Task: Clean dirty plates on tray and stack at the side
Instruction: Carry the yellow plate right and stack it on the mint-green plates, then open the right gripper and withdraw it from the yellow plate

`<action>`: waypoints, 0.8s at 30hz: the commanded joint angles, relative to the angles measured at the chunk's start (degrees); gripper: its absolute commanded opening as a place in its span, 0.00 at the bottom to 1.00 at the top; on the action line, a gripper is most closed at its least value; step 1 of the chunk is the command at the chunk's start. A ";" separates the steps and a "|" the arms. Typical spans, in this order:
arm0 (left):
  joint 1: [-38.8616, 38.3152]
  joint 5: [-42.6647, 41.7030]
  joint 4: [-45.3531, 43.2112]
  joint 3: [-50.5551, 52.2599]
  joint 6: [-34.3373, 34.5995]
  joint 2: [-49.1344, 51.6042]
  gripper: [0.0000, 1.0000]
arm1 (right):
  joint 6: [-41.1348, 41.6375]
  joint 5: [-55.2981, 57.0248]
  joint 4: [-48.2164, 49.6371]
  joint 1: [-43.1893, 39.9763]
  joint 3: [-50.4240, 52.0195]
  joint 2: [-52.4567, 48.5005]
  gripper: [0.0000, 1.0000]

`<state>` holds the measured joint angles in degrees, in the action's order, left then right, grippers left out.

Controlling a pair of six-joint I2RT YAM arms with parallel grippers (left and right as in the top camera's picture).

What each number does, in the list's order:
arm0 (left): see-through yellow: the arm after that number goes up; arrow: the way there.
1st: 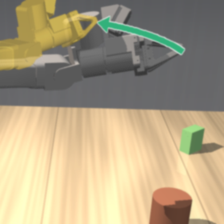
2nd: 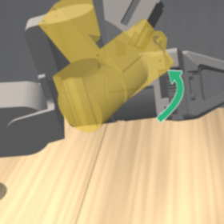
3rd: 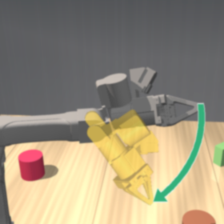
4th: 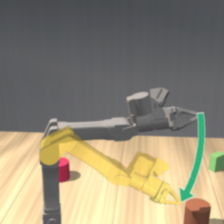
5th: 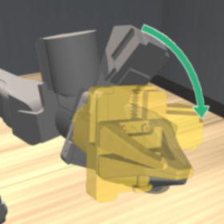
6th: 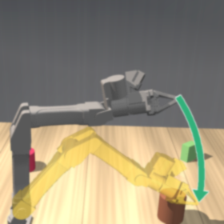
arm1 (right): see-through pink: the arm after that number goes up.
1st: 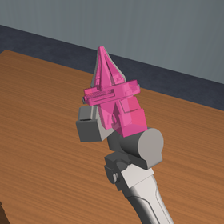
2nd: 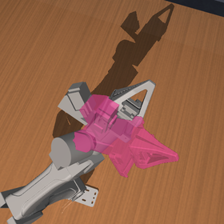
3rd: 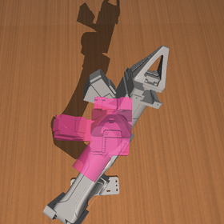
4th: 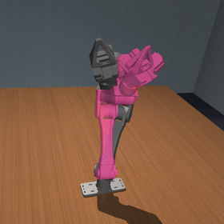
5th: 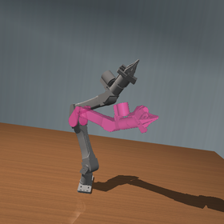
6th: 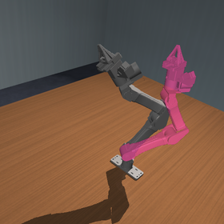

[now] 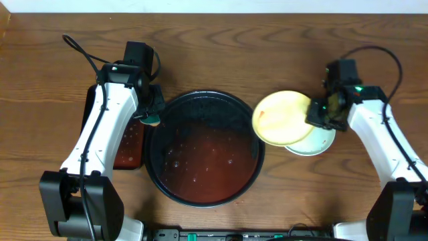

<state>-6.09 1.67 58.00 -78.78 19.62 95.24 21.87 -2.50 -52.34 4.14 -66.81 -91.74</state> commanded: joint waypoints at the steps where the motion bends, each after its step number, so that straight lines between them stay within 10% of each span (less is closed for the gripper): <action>1: 0.17 0.24 0.00 -0.96 -0.52 -0.20 0.07 | -1.03 -3.91 3.52 -6.03 5.66 1.11 0.01; 17: 0.35 0.48 -0.33 -0.96 -0.98 -0.20 0.08 | -3.98 -6.05 7.10 -17.81 10.80 1.09 0.02; 24: 2.05 0.46 0.15 -1.09 -4.94 -0.28 0.07 | -11.63 -11.17 5.27 -16.79 10.67 1.36 0.60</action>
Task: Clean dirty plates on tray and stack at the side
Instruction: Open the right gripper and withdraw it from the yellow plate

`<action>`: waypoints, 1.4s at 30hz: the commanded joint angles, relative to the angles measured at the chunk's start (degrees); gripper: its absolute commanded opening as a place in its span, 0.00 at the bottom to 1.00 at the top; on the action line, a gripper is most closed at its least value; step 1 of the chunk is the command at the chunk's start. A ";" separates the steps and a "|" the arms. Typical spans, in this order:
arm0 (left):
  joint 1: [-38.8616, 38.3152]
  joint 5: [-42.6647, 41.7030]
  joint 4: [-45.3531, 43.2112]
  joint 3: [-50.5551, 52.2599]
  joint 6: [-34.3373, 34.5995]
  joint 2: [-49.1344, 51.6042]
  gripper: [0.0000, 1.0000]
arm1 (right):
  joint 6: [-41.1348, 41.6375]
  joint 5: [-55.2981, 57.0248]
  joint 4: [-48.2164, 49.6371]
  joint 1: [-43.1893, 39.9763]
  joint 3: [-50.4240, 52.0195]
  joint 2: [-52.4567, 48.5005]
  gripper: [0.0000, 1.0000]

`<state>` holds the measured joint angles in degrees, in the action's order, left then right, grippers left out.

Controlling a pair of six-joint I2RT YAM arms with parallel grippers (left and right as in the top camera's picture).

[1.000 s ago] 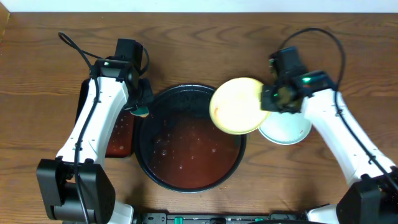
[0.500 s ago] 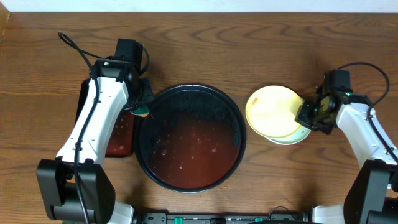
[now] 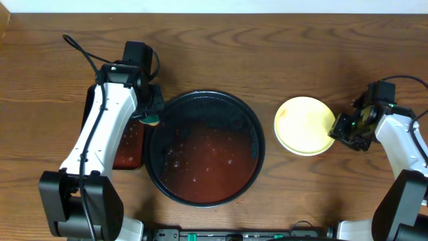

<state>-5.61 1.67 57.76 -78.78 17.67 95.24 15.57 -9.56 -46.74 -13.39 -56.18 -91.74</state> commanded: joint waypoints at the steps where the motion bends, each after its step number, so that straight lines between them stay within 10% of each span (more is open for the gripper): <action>1: 2.36 0.48 0.74 -1.29 -3.26 -0.35 0.07 | -6.49 -5.55 -0.50 1.07 0.00 1.68 0.72; 4: 4.90 0.46 1.53 -1.92 -5.73 -0.70 0.07 | -7.80 -7.43 -0.83 2.19 -0.17 3.58 0.99; 13: 11.96 0.46 -1.79 -1.70 -23.67 -0.90 0.08 | -6.82 -7.43 -0.81 6.91 -0.72 12.50 0.99; 30: 15.08 0.48 -20.22 17.81 -23.65 -0.79 0.09 | -6.86 -7.39 -2.19 11.98 -0.72 14.23 0.99; 32: 15.08 0.48 -21.44 19.50 -23.65 -0.79 0.17 | -6.86 -7.39 -2.58 12.00 -0.72 14.23 0.99; 34: 15.08 0.48 -21.88 20.41 -23.65 -0.79 0.65 | -6.88 -7.32 -2.97 12.00 -0.72 14.23 0.99; 42: 14.99 0.46 -20.90 18.27 -22.95 -2.75 0.73 | -6.84 -7.43 -3.26 11.98 -0.87 15.82 0.99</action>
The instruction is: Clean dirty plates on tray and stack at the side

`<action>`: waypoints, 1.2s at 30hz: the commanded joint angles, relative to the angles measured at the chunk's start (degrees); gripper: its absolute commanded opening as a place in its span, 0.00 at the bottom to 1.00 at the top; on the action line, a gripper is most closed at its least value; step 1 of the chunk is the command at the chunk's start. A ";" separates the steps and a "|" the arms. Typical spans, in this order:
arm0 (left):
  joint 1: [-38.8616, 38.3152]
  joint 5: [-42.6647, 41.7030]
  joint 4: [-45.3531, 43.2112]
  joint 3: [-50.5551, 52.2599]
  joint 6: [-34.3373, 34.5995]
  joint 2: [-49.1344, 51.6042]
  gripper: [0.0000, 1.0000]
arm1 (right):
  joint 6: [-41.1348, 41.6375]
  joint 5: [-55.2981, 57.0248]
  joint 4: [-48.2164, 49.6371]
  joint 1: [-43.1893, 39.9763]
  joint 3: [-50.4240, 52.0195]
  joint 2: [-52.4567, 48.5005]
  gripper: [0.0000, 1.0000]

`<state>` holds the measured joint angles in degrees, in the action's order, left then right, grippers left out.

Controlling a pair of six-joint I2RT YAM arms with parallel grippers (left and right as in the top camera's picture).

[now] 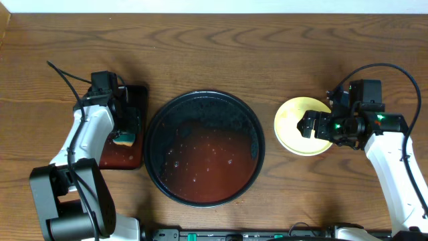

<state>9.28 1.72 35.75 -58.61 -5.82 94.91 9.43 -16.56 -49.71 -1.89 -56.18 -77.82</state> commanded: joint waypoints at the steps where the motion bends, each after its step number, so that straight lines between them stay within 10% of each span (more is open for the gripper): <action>1: 0.00 0.39 2.12 -3.26 0.55 -4.20 0.73 | -0.70 -0.42 -0.72 0.48 -1.22 3.17 0.99; 30: -0.13 0.00 -0.24 -4.48 0.70 -15.50 0.74 | -4.44 4.37 -11.87 0.50 -13.29 39.36 0.99; 36: -0.13 0.00 -0.24 -4.48 0.70 -15.50 0.74 | -7.87 7.48 -1.49 0.11 -5.38 44.46 0.99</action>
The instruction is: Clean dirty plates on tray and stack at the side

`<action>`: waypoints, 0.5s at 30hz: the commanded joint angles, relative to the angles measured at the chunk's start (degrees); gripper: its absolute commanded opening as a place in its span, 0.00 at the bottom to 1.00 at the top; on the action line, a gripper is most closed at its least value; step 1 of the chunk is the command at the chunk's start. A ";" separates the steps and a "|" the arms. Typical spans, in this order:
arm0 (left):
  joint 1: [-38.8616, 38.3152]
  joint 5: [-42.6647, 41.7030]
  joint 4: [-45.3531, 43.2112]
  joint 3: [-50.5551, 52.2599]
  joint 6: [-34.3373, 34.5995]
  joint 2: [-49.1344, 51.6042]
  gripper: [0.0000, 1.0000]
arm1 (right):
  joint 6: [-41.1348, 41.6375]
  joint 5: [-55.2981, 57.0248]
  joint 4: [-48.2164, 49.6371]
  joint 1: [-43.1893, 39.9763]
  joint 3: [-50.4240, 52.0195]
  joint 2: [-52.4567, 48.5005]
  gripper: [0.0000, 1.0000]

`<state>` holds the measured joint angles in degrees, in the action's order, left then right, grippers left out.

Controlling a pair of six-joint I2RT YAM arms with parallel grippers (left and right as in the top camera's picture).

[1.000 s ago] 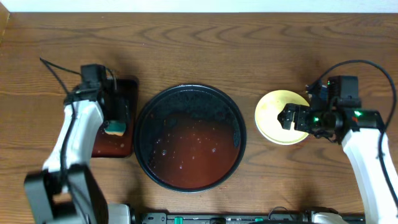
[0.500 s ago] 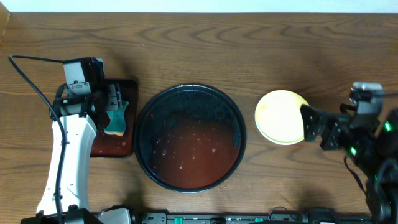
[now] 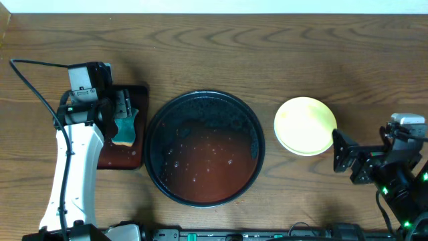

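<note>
Two plates are stacked to the right of the basin, a yellow plate (image 3: 305, 125) on top and a thin pale rim of another showing under it. The round dark basin (image 3: 155, 175) in the middle holds reddish, foamy water and no plate that I can see. A teal and yellow sponge (image 3: 124, 130) lies on the dark red mat (image 3: 136, 158) left of the basin. My left gripper (image 3: 121, 107) hovers just behind the sponge and looks open. My right gripper (image 3: 350, 163) stands open and empty, to the lower right of the plate stack and apart from it.
The wooden table (image 3: 221, 60) runs back to a pale wall edge. A black cable (image 3: 37, 87) loops at the far left by the left arm. The right arm's body fills the lower right corner.
My right gripper was over the right edge of the yellow plate; it now stands lower right of the stack. My left gripper has drawn back from the sponge, which stays on the mat.
First my right gripper held the yellow plate tilted over a pale plate while my left held the sponge at the basin's left rim. Then the yellow plate lay flat on the stack. Then the sponge was down on the mat. Now both grippers are off their objects.
</note>
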<state>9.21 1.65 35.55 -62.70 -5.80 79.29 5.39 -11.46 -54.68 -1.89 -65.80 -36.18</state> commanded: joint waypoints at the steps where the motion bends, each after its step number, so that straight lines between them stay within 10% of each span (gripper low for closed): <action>1: -0.07 0.07 -0.04 -0.39 0.68 0.13 0.74 | -3.80 2.38 6.67 0.11 6.88 4.50 0.99; 15: -0.07 0.07 -0.04 -0.39 0.68 0.13 0.74 | -3.52 0.24 44.26 0.48 53.11 34.03 0.99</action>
<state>9.21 1.67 35.55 -62.70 -5.80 79.29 2.28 -10.72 -13.19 -1.89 -17.91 -5.85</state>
